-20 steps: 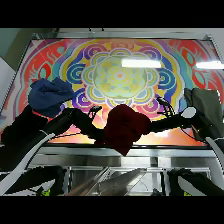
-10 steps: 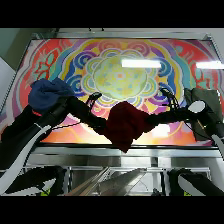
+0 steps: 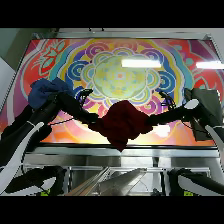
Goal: Fold the shirts.
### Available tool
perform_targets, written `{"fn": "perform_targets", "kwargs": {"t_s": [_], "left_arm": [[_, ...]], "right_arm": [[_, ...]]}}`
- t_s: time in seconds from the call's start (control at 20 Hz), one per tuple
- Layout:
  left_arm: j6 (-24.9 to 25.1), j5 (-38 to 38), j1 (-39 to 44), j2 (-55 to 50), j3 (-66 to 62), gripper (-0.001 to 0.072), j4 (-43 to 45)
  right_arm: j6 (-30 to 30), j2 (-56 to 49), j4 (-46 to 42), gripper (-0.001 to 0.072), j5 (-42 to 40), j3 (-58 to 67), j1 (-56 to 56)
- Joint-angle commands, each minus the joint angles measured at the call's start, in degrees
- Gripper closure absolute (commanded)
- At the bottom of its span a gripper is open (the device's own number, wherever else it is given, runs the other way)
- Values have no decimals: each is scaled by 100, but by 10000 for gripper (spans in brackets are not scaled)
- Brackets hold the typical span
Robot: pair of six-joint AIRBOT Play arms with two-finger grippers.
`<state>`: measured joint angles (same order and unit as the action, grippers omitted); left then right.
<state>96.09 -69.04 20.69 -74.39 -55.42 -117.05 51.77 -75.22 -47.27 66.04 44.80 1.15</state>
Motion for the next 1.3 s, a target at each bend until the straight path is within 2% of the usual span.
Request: {"fn": "perform_targets", "kwargs": {"t_s": [0.0,0.05,0.1,0.35,0.45,0.6,0.7,0.8,0.9,1.1,1.25], "left_arm": [[59,15,-42,4,2,690,4],[87,24,-44,4,2,690,2],[96,57,-46,4,2,690,2],[118,-146,-199,310,-531,690,-2],[114,-280,-310,758,-1001,690,-9],[26,-398,-428,1683,-1899,690,-15],[-13,-79,-501,2393,-2638,690,-4],[-15,369,-638,3042,-3300,690,9],[-24,376,-791,3517,-3779,690,2],[-212,-101,-1097,3829,-4159,690,59],[-208,-682,-1379,3220,-3967,690,35]], "right_arm": [[-629,-240,439,589,168,9,-33],[-675,-240,520,656,153,11,-28],[-715,-238,601,692,146,20,-28],[-765,247,833,694,566,299,15],[-691,831,951,694,898,568,74],[-673,2186,1567,693,1266,1362,219],[-675,3115,1604,693,1102,2236,352],[-634,3794,1231,693,695,3123,417],[-501,4186,857,694,496,3812,415],[-505,4181,577,693,428,4398,415],[-249,3386,577,692,745,4393,411]]}}
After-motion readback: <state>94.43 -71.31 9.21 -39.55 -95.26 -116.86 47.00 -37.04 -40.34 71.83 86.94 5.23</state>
